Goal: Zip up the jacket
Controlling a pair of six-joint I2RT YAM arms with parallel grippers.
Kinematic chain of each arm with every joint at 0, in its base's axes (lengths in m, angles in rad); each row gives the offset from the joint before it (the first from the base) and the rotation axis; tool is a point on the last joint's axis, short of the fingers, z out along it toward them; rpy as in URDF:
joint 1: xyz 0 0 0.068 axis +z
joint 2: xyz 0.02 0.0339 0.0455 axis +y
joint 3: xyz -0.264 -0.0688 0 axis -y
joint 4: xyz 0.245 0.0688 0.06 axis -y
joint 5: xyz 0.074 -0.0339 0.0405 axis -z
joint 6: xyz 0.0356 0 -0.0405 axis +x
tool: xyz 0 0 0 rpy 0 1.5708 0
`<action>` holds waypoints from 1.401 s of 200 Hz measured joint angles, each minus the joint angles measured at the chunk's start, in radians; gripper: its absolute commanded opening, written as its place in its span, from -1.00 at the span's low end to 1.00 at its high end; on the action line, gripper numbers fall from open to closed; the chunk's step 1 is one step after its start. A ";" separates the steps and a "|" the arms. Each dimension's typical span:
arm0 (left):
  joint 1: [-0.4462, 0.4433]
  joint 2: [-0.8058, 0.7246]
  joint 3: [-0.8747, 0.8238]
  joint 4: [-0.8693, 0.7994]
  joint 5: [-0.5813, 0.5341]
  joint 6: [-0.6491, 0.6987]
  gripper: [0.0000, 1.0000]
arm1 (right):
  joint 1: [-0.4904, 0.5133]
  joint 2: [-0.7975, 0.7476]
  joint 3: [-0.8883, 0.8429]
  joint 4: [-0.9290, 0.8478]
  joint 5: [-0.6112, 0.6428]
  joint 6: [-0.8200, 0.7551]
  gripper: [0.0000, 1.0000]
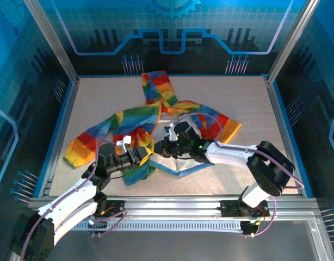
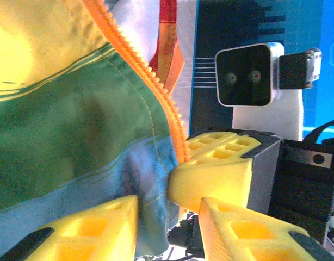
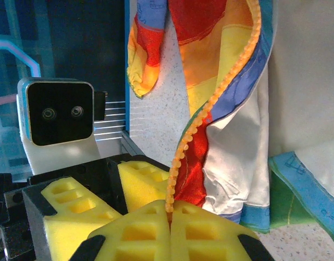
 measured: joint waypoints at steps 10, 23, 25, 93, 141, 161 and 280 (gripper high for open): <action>0.001 0.001 -0.001 0.012 0.000 -0.010 -0.43 | -0.001 0.000 -0.003 0.011 0.000 0.008 -1.00; 0.001 0.006 -0.002 0.026 0.000 -0.019 -0.50 | -0.003 0.003 -0.007 0.024 0.000 0.018 -1.00; 0.001 0.007 -0.002 0.028 0.000 -0.017 -0.52 | -0.003 0.003 -0.008 0.026 0.000 0.019 -1.00; 0.005 0.027 -0.014 0.053 0.004 -0.036 -1.00 | -0.009 0.017 -0.047 0.106 0.001 0.075 -0.48; 0.005 0.000 -0.014 0.049 0.024 -0.015 -1.00 | -0.042 0.017 -0.062 0.124 -0.020 0.096 -0.34; 0.005 -0.004 -0.013 0.041 0.037 -0.006 -1.00 | -0.055 0.017 -0.062 0.124 -0.027 0.096 -0.32; 0.008 0.005 0.005 -0.008 0.079 0.036 -0.53 | -0.063 0.060 -0.037 0.135 -0.080 0.075 -1.00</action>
